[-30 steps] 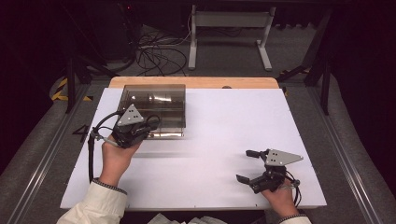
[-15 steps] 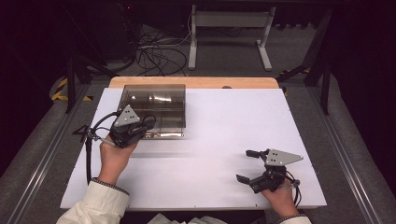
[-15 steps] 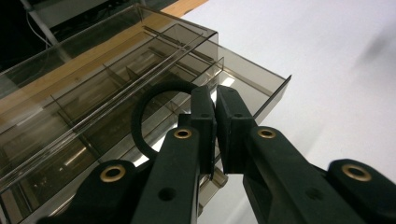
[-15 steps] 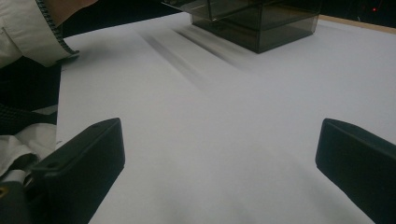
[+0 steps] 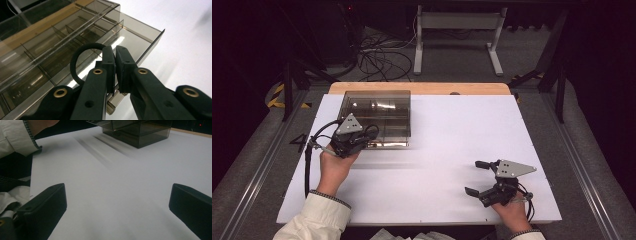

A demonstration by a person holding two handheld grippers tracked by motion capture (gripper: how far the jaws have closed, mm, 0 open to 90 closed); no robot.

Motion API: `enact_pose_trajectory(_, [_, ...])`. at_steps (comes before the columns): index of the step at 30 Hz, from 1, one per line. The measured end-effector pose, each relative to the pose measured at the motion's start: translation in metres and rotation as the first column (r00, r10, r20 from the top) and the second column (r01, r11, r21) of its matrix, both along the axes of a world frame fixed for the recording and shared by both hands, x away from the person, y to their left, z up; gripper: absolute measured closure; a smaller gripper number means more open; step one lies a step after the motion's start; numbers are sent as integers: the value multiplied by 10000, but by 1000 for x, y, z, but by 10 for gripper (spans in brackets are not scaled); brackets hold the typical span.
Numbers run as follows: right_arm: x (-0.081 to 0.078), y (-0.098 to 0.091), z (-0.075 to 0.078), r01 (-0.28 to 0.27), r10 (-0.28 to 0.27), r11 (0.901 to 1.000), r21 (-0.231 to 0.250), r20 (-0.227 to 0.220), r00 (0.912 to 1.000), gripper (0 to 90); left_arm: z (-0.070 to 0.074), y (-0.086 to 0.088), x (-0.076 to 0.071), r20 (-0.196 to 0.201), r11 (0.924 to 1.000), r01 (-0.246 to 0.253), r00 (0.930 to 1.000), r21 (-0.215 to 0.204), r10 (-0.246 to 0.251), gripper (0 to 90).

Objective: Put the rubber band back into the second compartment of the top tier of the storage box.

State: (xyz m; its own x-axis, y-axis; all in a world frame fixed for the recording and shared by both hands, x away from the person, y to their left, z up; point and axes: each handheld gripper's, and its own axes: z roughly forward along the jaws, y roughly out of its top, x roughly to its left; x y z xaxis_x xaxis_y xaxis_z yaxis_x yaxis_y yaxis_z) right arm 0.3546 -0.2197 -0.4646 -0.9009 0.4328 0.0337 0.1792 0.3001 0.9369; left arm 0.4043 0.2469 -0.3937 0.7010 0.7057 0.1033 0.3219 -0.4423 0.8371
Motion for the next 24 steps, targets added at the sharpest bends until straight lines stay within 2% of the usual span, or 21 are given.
enact_pose_trajectory(11, [0,0,0,-35,35,10000,-1,7,10000,20,-4,-2,3,-197,9999,-9,9998,159,13,857])
enact_pose_trajectory(16, [0,0,0,-38,38,10000,-6,12,10000,20,-5,-2,4,-118,9996,-142,9998,235,145,848])
enact_pose_trajectory(18, [0,0,0,-37,37,10000,-6,9,10000,20,-5,-2,4,-49,9994,-247,9997,233,248,766])
enact_pose_trajectory(19, [0,0,0,-36,36,10000,-7,11,10000,20,-4,-3,2,174,9982,-478,9987,351,472,718])
enact_pose_trajectory(24, [0,0,0,-41,41,10000,5,11,10000,20,0,-2,-3,407,9985,-531,9978,92,527,650])
